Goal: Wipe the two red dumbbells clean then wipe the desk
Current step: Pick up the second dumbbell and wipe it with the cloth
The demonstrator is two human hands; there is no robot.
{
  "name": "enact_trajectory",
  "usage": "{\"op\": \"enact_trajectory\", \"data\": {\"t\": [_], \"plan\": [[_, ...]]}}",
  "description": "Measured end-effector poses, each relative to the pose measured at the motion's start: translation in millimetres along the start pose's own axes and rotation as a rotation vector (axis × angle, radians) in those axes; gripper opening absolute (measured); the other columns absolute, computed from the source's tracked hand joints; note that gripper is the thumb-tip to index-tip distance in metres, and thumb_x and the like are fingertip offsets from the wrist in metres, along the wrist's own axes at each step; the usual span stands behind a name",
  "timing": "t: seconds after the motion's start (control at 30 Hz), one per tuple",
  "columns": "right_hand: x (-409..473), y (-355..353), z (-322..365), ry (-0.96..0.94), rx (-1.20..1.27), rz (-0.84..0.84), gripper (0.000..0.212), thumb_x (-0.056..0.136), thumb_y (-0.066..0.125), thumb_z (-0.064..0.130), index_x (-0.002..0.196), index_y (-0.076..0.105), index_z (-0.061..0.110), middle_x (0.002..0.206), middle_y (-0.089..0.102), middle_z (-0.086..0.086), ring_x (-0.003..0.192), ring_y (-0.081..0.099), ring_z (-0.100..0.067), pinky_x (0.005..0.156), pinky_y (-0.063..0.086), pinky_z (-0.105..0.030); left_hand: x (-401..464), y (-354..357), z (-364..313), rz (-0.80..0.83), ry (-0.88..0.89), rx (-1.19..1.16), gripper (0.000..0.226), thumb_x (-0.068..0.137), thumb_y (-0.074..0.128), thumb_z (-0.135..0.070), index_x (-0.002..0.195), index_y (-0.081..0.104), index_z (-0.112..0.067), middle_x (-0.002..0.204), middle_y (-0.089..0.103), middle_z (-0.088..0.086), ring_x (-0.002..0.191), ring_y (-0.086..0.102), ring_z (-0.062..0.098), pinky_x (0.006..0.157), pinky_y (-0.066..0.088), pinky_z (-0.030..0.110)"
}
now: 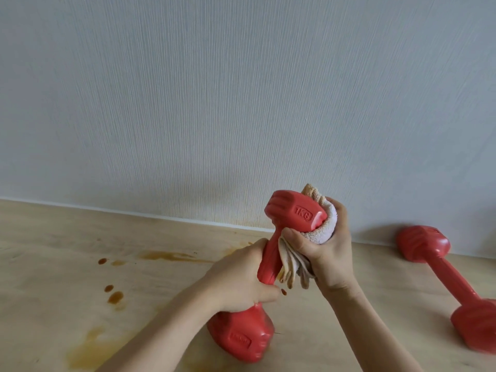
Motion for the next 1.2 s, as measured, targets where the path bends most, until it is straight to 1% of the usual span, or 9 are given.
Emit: {"op": "enact_trajectory", "data": {"t": [0.13, 0.27, 0.4, 0.47, 0.57, 0.73, 0.97, 1.1, 1.2], "plan": [[-5, 5, 13, -0.059, -0.078, -0.045, 0.077, 0.043, 0.084, 0.039, 0.11, 0.044, 0.033, 0.111, 0.059, 0.0, 0.096, 0.064, -0.01, 0.08, 0.054, -0.03, -20, 8, -22, -0.355, -0.03, 0.35, 0.029, 0.087, 0.054, -0.035, 0.103, 0.033, -0.024, 0.099, 0.045, -0.01, 0.096, 0.055, 0.014, 0.069, 0.041, 0.028], [-11, 14, 22, -0.082, -0.184, -0.098, 0.081, 0.052, 0.09, 0.028, 0.117, 0.042, 0.029, 0.111, 0.057, 0.016, 0.099, 0.06, 0.002, 0.086, 0.051, -0.025, -22, 21, -22, -0.497, -0.035, 0.301, 0.023, 0.09, 0.047, -0.029, 0.098, 0.026, -0.025, 0.093, 0.033, -0.011, 0.099, 0.053, 0.016, 0.066, 0.036, 0.028], [-9, 14, 22, -0.111, -0.261, -0.115, 0.083, 0.053, 0.091, 0.025, 0.117, 0.039, 0.033, 0.109, 0.056, 0.027, 0.099, 0.056, 0.011, 0.083, 0.045, -0.01, -18, 15, -15, -0.454, -0.004, 0.177, 0.024, 0.088, 0.053, -0.031, 0.09, 0.029, -0.031, 0.089, 0.049, -0.013, 0.087, 0.056, 0.013, 0.066, 0.039, 0.025], [-5, 11, 20, -0.114, -0.24, -0.104, 0.083, 0.049, 0.089, 0.035, 0.115, 0.039, 0.037, 0.106, 0.056, 0.03, 0.099, 0.058, 0.008, 0.081, 0.044, -0.009, -15, 13, -11, -0.415, -0.005, 0.121, 0.025, 0.083, 0.055, -0.022, 0.09, 0.033, -0.033, 0.088, 0.053, -0.013, 0.083, 0.056, 0.014, 0.066, 0.04, 0.026], [3, 6, 14, -0.102, -0.153, -0.042, 0.082, 0.045, 0.083, 0.044, 0.116, 0.042, 0.034, 0.105, 0.057, 0.025, 0.098, 0.061, -0.002, 0.082, 0.048, -0.017, -9, 10, -8, -0.363, 0.011, 0.072, 0.03, 0.076, 0.058, -0.016, 0.086, 0.035, -0.033, 0.079, 0.053, -0.011, 0.074, 0.055, 0.015, 0.061, 0.04, 0.028], [11, 0, -7, 0.017, 0.079, 0.083, 0.102, 0.044, 0.091, 0.048, 0.129, 0.041, 0.023, 0.12, 0.058, -0.005, 0.106, 0.061, -0.024, 0.088, 0.052, -0.04, 0, 13, -4, -0.23, 0.045, -0.105, 0.032, 0.065, 0.066, -0.017, 0.087, 0.047, -0.031, 0.072, 0.056, -0.009, 0.062, 0.052, 0.007, 0.058, 0.04, 0.023], [6, -3, -12, 0.152, 0.202, 0.07, 0.104, 0.033, 0.093, 0.047, 0.123, 0.046, 0.023, 0.11, 0.064, -0.004, 0.098, 0.066, -0.019, 0.08, 0.053, -0.033, 4, 18, -7, -0.048, 0.055, -0.285, 0.033, 0.06, 0.065, -0.014, 0.087, 0.052, -0.027, 0.068, 0.051, -0.01, 0.058, 0.045, 0.004, 0.057, 0.04, 0.022], [5, -6, 3, 0.066, 0.095, 0.015, 0.094, 0.039, 0.088, 0.03, 0.121, 0.045, 0.022, 0.112, 0.062, -0.006, 0.096, 0.065, -0.016, 0.081, 0.055, -0.033, 1, 17, -11, -0.136, 0.047, -0.152, 0.033, 0.07, 0.069, -0.026, 0.096, 0.051, -0.032, 0.082, 0.063, -0.012, 0.073, 0.06, 0.003, 0.072, 0.052, 0.029], [0, -1, 12, 0.026, -0.009, -0.078, 0.086, 0.046, 0.088, 0.024, 0.12, 0.044, 0.024, 0.112, 0.062, -0.001, 0.094, 0.065, -0.008, 0.082, 0.054, -0.026, -11, 22, -23, -0.302, -0.028, 0.05, 0.024, 0.083, 0.058, -0.031, 0.093, 0.037, -0.029, 0.084, 0.056, -0.009, 0.083, 0.06, 0.012, 0.071, 0.048, 0.032]]}}
Point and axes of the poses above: each hand's wrist, its own x-axis towards the middle knuckle, its own y-axis out of the palm, z = x × y, the point moved 3 cm from there along x, towards the middle knuckle
